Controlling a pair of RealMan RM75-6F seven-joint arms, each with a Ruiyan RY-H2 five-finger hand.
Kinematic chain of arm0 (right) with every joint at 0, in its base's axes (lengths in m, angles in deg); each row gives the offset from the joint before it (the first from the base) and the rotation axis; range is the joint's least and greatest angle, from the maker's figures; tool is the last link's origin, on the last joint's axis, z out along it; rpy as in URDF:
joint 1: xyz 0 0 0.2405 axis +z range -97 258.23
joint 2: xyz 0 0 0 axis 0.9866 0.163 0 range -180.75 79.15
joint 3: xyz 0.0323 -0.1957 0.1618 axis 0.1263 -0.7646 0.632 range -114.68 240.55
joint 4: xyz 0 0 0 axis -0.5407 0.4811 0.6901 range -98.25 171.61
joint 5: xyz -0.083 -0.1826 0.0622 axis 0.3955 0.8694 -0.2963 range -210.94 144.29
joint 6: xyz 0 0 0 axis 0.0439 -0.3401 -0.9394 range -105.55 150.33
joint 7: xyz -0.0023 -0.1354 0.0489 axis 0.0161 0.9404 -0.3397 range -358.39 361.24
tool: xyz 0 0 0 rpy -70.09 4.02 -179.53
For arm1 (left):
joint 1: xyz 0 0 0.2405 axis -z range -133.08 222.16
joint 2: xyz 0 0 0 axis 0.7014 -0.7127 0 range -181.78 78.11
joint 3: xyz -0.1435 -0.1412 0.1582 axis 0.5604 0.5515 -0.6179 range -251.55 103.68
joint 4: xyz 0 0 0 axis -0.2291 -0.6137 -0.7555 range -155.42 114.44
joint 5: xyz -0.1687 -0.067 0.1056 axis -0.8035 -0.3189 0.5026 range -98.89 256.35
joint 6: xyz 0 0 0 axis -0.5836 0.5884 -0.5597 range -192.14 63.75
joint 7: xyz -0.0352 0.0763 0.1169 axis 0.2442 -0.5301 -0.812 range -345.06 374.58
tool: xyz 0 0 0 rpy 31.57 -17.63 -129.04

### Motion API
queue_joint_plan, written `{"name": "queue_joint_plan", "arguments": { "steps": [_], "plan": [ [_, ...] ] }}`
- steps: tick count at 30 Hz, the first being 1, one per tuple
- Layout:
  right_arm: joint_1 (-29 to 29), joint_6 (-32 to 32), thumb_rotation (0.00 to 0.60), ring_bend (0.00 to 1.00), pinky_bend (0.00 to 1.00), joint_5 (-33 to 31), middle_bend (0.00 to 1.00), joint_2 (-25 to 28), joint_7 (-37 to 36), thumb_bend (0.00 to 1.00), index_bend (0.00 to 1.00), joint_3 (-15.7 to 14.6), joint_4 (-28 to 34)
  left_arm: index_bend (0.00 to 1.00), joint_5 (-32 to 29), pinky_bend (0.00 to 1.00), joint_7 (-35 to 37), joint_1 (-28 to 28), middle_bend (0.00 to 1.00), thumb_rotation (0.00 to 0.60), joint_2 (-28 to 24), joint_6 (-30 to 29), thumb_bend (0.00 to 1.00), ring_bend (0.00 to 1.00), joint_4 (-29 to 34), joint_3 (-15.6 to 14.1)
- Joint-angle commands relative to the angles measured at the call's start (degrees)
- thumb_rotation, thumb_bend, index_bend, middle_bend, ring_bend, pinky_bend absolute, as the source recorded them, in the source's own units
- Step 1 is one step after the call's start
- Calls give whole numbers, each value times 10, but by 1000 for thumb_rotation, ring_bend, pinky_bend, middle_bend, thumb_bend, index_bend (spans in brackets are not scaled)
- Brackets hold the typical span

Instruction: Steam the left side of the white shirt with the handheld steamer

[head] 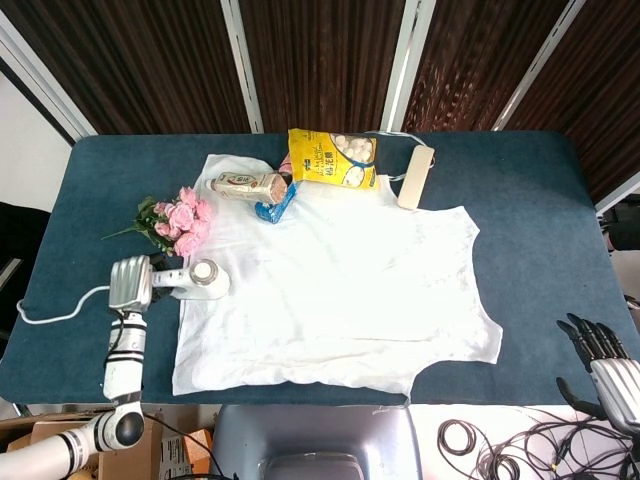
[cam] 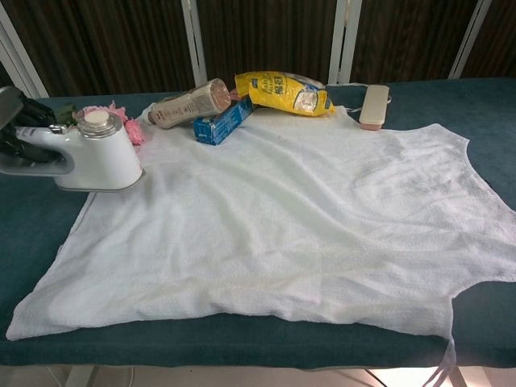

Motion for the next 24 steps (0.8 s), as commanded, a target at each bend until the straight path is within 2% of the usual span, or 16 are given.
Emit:
{"name": "queue_joint_plan", "arguments": {
  "steps": [1, 5, 10, 14, 16, 17, 19, 20, 24],
  "plan": [
    [1, -2, 600, 0, 0, -1, 12, -1, 1, 363, 0, 0, 0, 732, -30, 563, 28, 4, 739, 600, 2, 33, 527, 693, -68, 13],
    [2, -5, 600, 0, 0, -1, 12, -2, 7, 363, 0, 1, 2, 732, -35, 563, 56, 5, 737, 600, 24, 58, 524, 693, -125, 6],
    [4, -11, 600, 0, 0, -4, 12, -4, 12, 363, 0, 1, 5, 732, -12, 563, 78, 8, 736, 600, 57, 64, 494, 692, -200, -13],
    [4, -11, 600, 0, 0, -5, 12, -3, 12, 363, 0, 2, 5, 732, 1, 563, 103, 7, 730, 600, 71, 65, 479, 684, -227, -17],
    [5, -12, 600, 0, 0, -4, 12, -3, 12, 363, 0, 1, 5, 710, 10, 552, 108, 7, 690, 600, 73, 68, 436, 644, -237, -24],
    [5, -12, 600, 0, 0, -4, 12, -3, 12, 363, 0, 1, 5, 684, 12, 539, 108, 6, 663, 600, 72, 72, 407, 619, -239, -27],
    [4, -11, 600, 0, 0, -4, 12, -3, 13, 363, 0, 1, 5, 551, 15, 477, 104, 5, 558, 600, 68, 81, 294, 524, -237, -31],
    [4, -11, 600, 0, 0, -4, 12, -4, 13, 363, 0, 1, 5, 508, 16, 455, 105, 4, 524, 600, 66, 84, 267, 491, -234, -33],
    [4, -11, 600, 0, 0, -4, 12, -4, 14, 363, 0, 1, 5, 251, 31, 303, 107, -1, 314, 600, 53, 81, 145, 250, -218, -41]
  ]
}}
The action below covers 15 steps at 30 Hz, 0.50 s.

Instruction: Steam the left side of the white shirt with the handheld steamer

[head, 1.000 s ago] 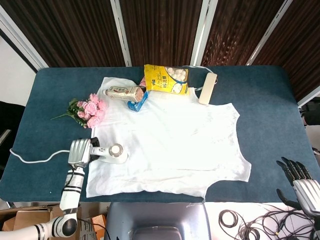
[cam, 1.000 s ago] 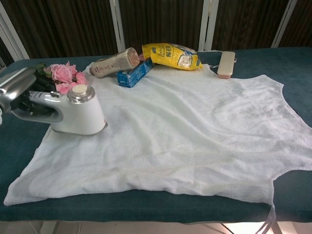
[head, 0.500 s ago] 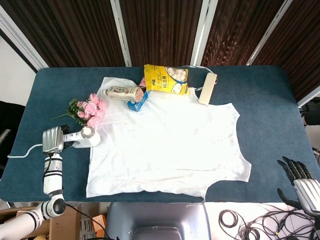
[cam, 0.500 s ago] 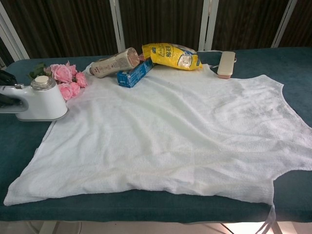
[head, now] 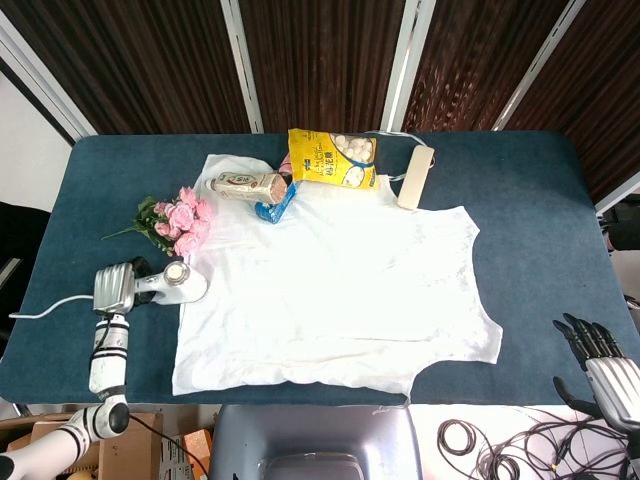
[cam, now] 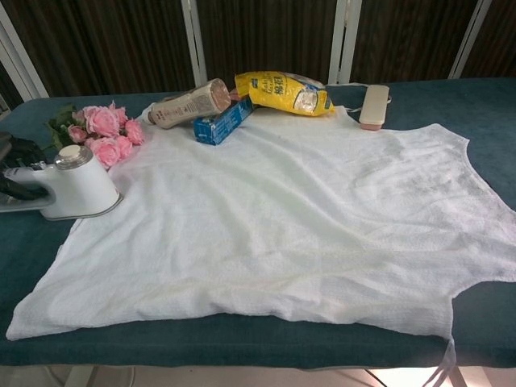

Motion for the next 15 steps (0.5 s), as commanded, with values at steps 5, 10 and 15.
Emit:
{"name": "queue_joint_plan", "arguments": {
  "steps": [5, 10, 15],
  "plan": [
    [1, -4, 600, 0, 0, -1, 12, -1, 3, 363, 0, 0, 1, 89, 39, 176, 18, -11, 150, 600, -23, -31, 18, 60, 31, -11],
    [1, -3, 600, 0, 0, -1, 12, -1, 3, 363, 0, 0, 1, 63, 58, 141, 34, -23, 91, 597, -59, -43, 0, 4, 78, -17],
    [-1, 1, 600, 0, 0, -1, 12, 0, 0, 363, 0, 0, 0, 62, 89, 116, 45, -61, 56, 584, -148, -63, 0, 0, 185, -45]
  ]
}}
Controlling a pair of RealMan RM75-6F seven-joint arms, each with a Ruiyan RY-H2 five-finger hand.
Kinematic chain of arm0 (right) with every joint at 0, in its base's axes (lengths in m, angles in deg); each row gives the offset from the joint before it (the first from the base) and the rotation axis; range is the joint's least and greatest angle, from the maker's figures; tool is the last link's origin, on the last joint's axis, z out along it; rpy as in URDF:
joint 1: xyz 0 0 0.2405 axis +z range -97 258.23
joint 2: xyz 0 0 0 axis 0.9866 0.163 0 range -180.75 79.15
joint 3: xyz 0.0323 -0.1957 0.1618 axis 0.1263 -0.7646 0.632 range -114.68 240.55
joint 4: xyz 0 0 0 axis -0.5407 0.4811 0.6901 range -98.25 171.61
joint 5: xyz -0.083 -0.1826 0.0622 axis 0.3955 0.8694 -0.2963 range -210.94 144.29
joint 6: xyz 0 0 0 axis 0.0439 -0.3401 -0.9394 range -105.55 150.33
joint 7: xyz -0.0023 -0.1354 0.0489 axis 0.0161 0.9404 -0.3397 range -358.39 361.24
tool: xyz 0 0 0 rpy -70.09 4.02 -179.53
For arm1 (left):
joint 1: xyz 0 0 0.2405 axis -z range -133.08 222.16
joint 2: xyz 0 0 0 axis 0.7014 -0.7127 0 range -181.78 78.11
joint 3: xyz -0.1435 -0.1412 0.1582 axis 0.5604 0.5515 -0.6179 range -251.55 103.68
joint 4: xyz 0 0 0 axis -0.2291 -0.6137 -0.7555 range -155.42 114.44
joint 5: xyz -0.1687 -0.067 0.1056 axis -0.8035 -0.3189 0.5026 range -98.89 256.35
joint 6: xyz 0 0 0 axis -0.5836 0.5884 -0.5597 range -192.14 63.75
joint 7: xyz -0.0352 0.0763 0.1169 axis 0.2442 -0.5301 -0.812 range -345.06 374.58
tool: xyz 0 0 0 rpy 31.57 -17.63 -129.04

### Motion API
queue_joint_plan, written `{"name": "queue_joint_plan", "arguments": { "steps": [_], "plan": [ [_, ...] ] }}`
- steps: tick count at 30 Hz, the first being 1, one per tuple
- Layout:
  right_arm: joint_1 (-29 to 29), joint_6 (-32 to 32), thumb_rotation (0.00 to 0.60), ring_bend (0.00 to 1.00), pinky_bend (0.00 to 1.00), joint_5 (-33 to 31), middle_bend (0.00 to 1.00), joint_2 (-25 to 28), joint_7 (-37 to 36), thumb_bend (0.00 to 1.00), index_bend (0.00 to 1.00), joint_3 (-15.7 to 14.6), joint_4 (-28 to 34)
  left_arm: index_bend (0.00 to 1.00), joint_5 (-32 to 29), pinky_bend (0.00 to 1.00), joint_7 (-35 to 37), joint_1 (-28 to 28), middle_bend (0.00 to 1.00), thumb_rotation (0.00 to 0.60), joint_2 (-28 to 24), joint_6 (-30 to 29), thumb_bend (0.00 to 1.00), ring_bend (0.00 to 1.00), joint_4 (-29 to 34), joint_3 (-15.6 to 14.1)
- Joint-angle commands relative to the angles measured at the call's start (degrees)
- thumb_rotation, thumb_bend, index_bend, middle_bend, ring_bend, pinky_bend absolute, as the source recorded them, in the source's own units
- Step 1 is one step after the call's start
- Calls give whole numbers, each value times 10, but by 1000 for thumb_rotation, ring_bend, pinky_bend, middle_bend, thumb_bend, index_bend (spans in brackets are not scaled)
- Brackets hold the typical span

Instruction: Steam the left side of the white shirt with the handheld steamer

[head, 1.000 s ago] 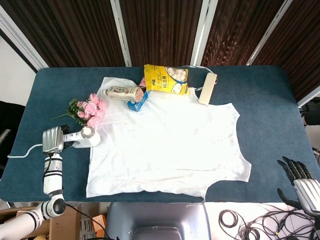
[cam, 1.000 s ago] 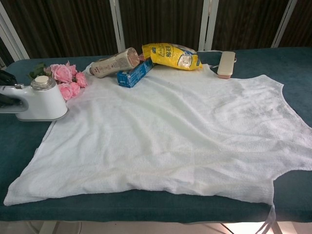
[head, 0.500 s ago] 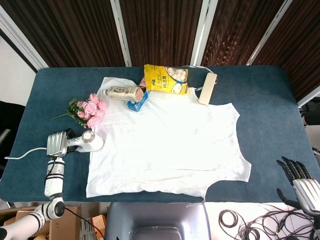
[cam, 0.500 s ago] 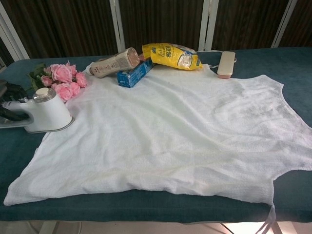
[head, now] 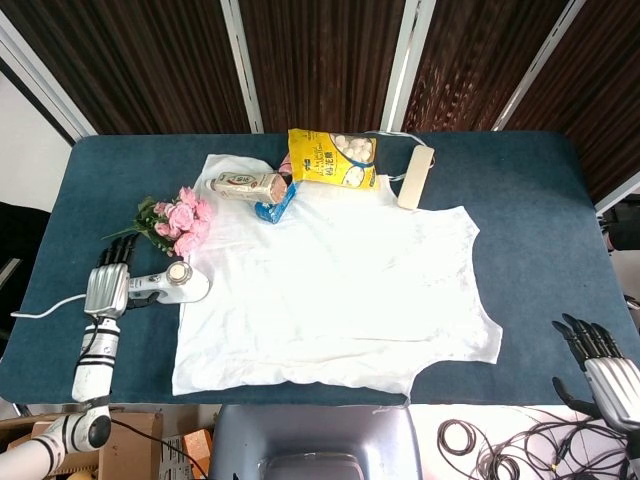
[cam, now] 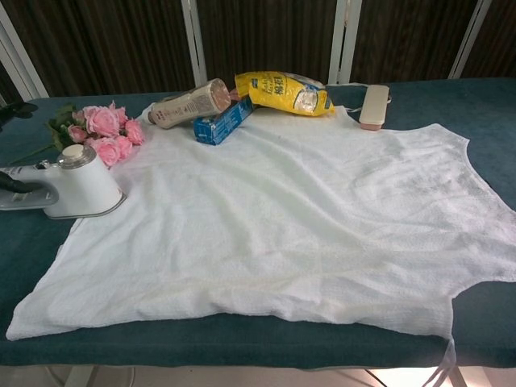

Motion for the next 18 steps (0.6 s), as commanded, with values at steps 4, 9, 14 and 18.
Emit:
{"name": "queue_joint_plan", "arguments": {
  "steps": [4, 9, 14, 18],
  "plan": [
    [-2, 2, 600, 0, 0, -4, 12, -1, 3, 363, 0, 2, -1, 62, 78, 114, 18, -89, 21, 598, -179, -69, 0, 0, 210, -71],
    [-3, 4, 600, 0, 0, -7, 12, -6, 16, 363, 0, 4, 2, 44, 174, 107, 70, -171, 13, 600, -217, -181, 0, 0, 260, -138],
    [-3, 3, 600, 0, 0, -12, 12, -10, 30, 363, 0, 8, 5, 6, 220, 95, 32, -208, 0, 600, -190, -233, 0, 0, 224, -166],
    [-4, 5, 600, 0, 0, -16, 12, -15, 38, 363, 0, 12, 7, 0, 228, 93, 23, -218, 0, 600, -181, -255, 0, 0, 220, -159]
  ]
}}
